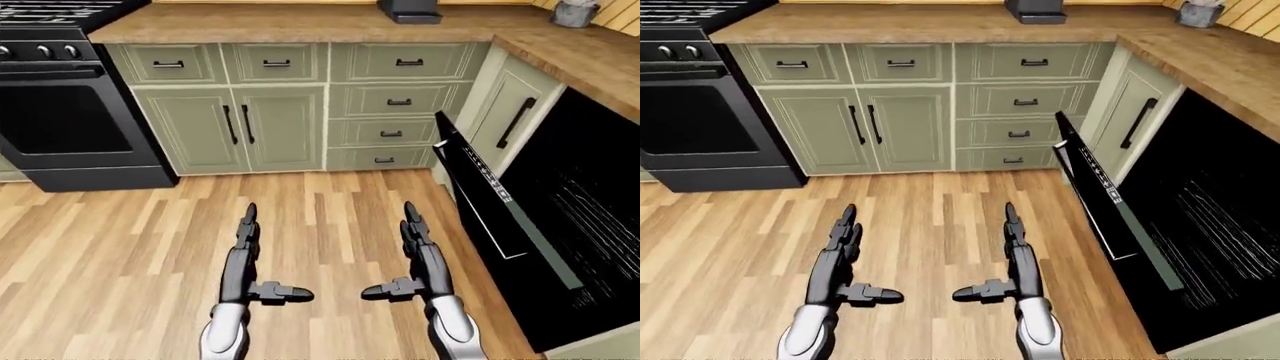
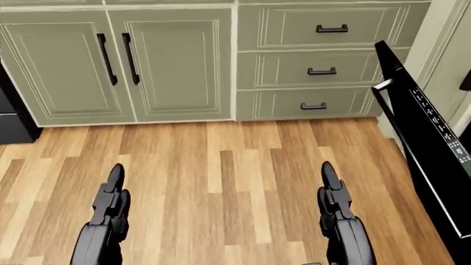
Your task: Close the dishwasher door
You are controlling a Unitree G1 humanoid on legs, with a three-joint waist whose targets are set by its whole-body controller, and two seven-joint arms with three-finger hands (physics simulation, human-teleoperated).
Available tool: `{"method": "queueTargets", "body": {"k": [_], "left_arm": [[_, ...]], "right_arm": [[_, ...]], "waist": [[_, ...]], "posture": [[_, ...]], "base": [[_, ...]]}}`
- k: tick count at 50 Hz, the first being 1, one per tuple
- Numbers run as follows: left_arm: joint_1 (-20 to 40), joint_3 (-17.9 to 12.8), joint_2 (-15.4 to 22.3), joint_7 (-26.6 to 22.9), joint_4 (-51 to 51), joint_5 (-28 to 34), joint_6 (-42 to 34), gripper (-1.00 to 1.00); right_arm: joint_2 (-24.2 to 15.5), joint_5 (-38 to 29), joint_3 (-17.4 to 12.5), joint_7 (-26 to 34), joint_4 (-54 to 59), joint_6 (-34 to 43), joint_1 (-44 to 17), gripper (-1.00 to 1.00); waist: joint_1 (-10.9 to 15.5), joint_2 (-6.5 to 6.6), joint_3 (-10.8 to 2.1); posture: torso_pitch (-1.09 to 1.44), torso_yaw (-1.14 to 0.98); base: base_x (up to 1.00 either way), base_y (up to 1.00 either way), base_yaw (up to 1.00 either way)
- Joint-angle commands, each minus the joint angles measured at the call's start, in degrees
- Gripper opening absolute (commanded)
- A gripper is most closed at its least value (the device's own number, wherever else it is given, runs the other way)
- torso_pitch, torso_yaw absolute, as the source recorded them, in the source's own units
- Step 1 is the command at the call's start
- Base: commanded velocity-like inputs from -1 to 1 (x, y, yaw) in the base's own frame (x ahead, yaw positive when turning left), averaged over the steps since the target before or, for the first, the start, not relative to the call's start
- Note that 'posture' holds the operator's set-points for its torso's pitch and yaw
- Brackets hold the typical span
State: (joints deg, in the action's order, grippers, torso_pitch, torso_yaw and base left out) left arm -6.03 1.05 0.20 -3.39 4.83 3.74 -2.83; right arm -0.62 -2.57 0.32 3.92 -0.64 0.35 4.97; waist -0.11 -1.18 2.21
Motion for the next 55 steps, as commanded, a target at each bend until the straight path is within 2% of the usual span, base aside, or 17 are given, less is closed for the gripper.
{"method": "queueTargets", "body": {"k": [1,2,4,10,18,20,24,27,29,30,33,35,39,46,49,50,55], "left_arm": [[1.1,-1.1,0.4,0.5,2.9,-0.1,2.1,1.00],[1.1,-1.1,0.4,0.5,2.9,-0.1,2.1,1.00],[1.1,-1.1,0.4,0.5,2.9,-0.1,2.1,1.00],[1.2,-1.0,0.4,0.6,2.7,-0.1,2.2,1.00],[1.2,-1.1,0.4,0.5,2.6,-0.1,2.3,1.00],[1.2,-1.1,0.4,0.5,2.6,-0.1,2.2,1.00],[1.2,-1.1,0.4,0.5,2.6,-0.1,2.2,1.00],[1.2,-1.1,0.4,0.5,2.6,-0.1,2.2,1.00],[1.2,-1.1,0.4,0.5,2.6,-0.1,2.3,1.00],[1.2,-1.1,0.4,0.5,2.6,-0.1,2.2,1.00],[1.2,-1.1,0.4,0.5,2.6,-0.1,2.2,1.00],[1.2,-1.1,0.4,0.5,2.6,-0.1,2.2,1.00],[1.2,-1.1,0.4,0.5,2.6,-0.1,2.2,1.00],[0.9,-1.1,0.4,0.4,3.7,-0.2,1.7,1.00],[0.8,-1.2,0.4,0.4,3.9,-0.2,1.6,1.00],[0.8,-1.2,0.4,0.4,3.9,-0.2,1.6,1.00],[0.9,-1.2,0.4,0.4,3.7,-0.2,1.7,1.00]], "right_arm": [[0.4,0.1,1.1,0.4,-2.8,-1.8,-1.2,1.00],[0.4,0.0,1.2,0.3,-2.9,-1.9,-1.1,1.00],[0.4,-0.2,1.4,0.2,-3.1,-1.8,-1.1,1.00],[0.4,-0.6,1.4,0.0,-2.9,-1.7,-1.3,1.00],[0.4,-0.8,1.6,-0.1,-3.9,-1.1,-1.0,1.00],[0.4,-0.9,1.6,-0.1,-4.9,-0.5,-0.7,1.00],[0.5,-0.8,1.6,-0.1,-4.3,-1.2,-0.7,1.00],[0.5,-1.1,1.8,-0.3,-4.9,-0.9,-0.5,1.00],[0.5,-1.1,1.8,-0.2,-5.1,-0.8,-0.4,1.00],[0.5,-1.0,1.8,-0.2,-5.0,-1.0,-0.4,1.00],[0.5,-0.8,1.8,-0.1,-5.0,-1.0,-0.4,1.00],[0.5,-0.9,1.8,-0.1,-5.2,-0.8,-0.3,1.00],[0.4,-0.8,1.8,-0.1,-5.5,-0.8,-0.2,1.00],[0.4,-0.9,1.8,0.0,-6.6,0.5,-0.3,1.00],[0.4,-0.9,1.8,-0.1,-6.5,0.4,-0.3,1.00],[0.5,-1.0,1.9,-0.1,-7.5,1.2,-0.2,1.00],[0.5,-1.2,2.0,-0.3,-5.6,-0.5,-0.3,1.00]], "waist": [[0.4,0.79,-0.73],[0.4,1.43,-0.82],[0.1,-0.13,-0.41],[-0.3,-1.40,-1.44],[0.0,6.25,-0.58],[0.7,4.96,-0.47],[0.9,5.64,-0.61],[1.3,1.67,-0.06],[1.5,-2.46,-0.96],[1.5,-0.14,-0.35],[0.9,1.01,-1.80],[1.1,3.47,-0.44],[1.0,3.98,-0.88],[1.4,1.35,-1.09],[0.8,-4.04,-2.23],[0.1,-0.88,-1.39],[-0.1,-1.17,-0.93]], "posture": [[0.00,0.00],[0.00,0.00],[0.00,0.00],[0.00,0.00],[0.00,0.00],[0.00,0.00],[0.00,0.00],[0.00,0.00],[0.00,0.00],[0.00,0.00],[0.00,0.00],[0.00,0.00],[0.00,0.00],[0.00,0.00],[0.00,0.00],[0.00,0.00],[0.00,0.00]], "base": [[0.00,-0.49,0.00],[0.00,-0.12,0.00],[0.00,0.00,0.00],[0.00,-0.04,0.00],[0.00,-0.46,0.00],[0.00,-0.52,0.00],[0.00,-0.35,0.00],[0.00,0.00,0.00],[0.00,0.00,0.00],[0.00,0.00,0.00],[0.00,-0.04,0.00],[0.00,-0.18,0.00],[0.00,-0.31,0.00],[0.00,-0.47,0.00],[0.00,-0.61,0.00],[0.00,-0.65,0.00],[0.00,-0.31,0.00]]}}
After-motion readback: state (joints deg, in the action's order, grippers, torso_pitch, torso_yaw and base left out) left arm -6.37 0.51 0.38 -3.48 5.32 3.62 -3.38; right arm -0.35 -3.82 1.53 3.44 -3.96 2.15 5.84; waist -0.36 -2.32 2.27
